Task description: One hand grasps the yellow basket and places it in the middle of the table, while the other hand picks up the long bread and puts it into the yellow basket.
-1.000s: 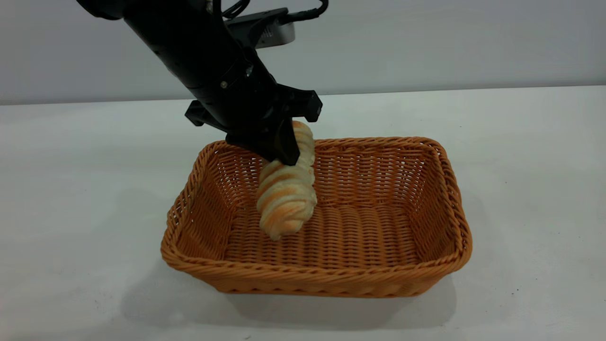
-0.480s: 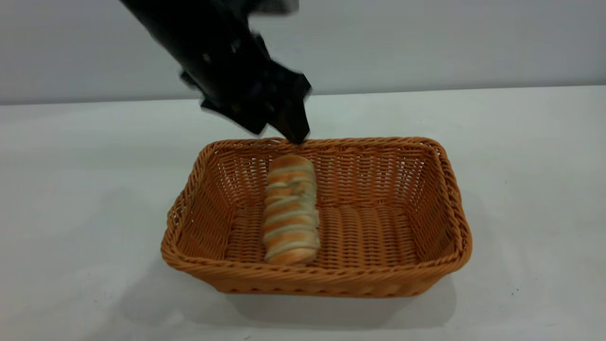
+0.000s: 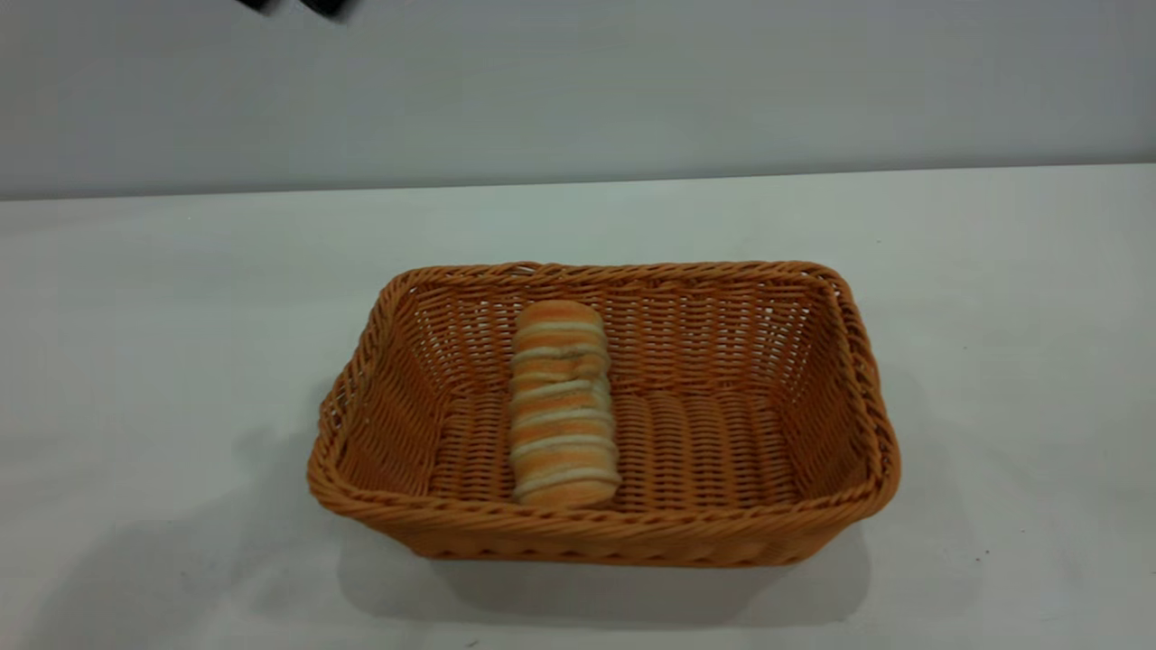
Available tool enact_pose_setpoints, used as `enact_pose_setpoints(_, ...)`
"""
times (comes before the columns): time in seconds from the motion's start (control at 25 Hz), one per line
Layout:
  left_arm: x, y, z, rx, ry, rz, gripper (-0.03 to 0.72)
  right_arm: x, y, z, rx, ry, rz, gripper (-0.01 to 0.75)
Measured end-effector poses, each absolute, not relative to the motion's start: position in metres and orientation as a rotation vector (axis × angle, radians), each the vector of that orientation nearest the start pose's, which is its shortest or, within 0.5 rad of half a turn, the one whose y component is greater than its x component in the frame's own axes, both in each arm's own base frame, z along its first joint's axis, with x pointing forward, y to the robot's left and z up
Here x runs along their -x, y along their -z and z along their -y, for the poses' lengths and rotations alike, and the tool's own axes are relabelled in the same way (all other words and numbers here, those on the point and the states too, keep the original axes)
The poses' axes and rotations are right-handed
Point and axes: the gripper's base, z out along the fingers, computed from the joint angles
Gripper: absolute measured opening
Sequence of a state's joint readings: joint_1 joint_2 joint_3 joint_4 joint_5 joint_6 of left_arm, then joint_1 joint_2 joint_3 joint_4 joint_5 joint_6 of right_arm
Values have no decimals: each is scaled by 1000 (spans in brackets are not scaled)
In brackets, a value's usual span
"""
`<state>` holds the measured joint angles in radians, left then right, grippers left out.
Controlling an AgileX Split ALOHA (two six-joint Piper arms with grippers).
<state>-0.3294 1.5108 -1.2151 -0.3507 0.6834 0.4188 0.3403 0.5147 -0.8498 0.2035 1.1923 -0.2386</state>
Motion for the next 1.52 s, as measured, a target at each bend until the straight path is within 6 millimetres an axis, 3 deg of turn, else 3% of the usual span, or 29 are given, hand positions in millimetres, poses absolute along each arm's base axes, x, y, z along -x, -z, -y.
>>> enact_pose_setpoints(0.16, -275, -332, 109, -646, 345, -2295, 565, -34, -340, -26, 603, -276, -2239, 589)
enact_pose_setpoints(0.32, -242, -340, 100, -661, 353, -2282, 565, -25, -313, -19, 557, -239, -2253, 589)
enact_pose_setpoints(0.76, -154, -335, 65, -582, 282, -2278, 563, -14, -270, -10, 480, -202, -2220, 589)
enact_pose_setpoints(1.2, -68, -321, 37, -586, 278, -2207, 563, -10, -267, -7, 471, -192, -2196, 589)
enact_pose_setpoints(1.52, -31, -302, 24, -589, 252, -2195, 563, -6, -267, -6, 462, -197, -2167, 589)
